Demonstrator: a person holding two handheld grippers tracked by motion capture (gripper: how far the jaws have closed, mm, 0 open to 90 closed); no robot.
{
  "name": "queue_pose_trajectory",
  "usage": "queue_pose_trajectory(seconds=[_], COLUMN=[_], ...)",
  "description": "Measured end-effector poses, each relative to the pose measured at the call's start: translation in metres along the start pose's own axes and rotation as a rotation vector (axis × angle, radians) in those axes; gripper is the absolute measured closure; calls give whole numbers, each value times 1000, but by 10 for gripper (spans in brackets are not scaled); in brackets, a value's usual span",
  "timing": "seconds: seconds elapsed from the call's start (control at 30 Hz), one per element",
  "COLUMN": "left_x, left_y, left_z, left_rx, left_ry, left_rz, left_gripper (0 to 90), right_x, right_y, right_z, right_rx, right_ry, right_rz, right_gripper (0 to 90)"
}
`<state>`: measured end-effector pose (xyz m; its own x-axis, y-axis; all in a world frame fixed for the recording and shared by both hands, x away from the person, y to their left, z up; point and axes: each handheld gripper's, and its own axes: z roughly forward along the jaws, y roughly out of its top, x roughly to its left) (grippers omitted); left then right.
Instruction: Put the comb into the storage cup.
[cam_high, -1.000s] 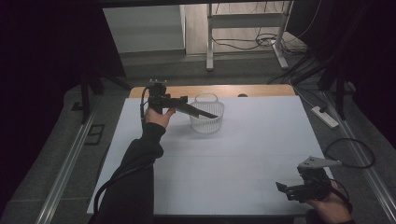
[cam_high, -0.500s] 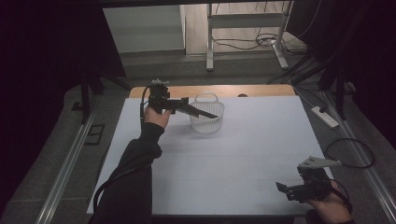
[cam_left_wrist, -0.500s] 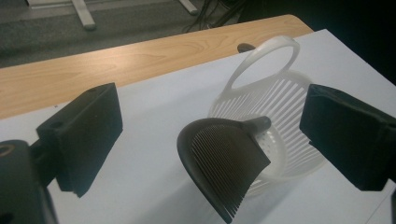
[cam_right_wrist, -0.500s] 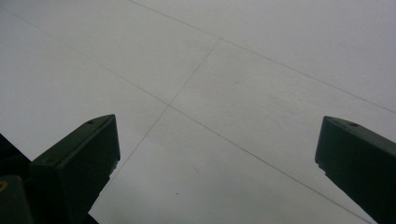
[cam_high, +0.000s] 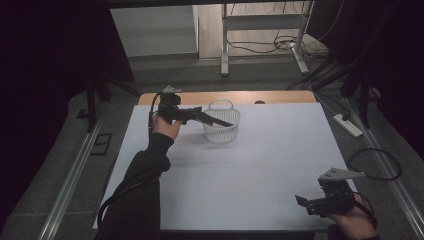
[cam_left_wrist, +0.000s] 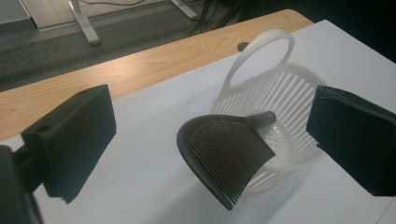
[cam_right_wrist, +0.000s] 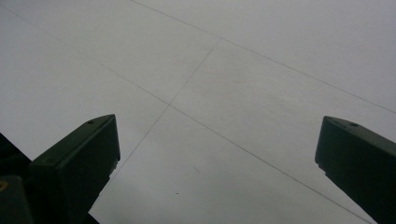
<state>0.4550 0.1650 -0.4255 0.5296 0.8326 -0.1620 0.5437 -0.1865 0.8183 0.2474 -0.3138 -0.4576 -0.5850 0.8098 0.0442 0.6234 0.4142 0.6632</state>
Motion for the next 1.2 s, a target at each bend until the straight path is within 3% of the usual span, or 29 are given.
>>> queue_pose_trajectory(seconds=[0.23,0.57,0.9,1.2], left_x=[-4,-4,-1,1], left_y=[-2,-8,-14,-18], left_z=[-1,1,-3,-8], left_rx=[-6,-3,-20,-33], left_ry=[11,26,-42,-73], left_rz=[47,67,79,38], left_gripper=[0,0,7,1], right_x=[0,0,0,0], right_y=[0,0,0,0], right_z=[0,0,0,0], right_rx=[1,1,2,-2], right_ry=[0,1,2,-3], right_rz=[-1,-2,-1,0], right_gripper=[0,0,0,0])
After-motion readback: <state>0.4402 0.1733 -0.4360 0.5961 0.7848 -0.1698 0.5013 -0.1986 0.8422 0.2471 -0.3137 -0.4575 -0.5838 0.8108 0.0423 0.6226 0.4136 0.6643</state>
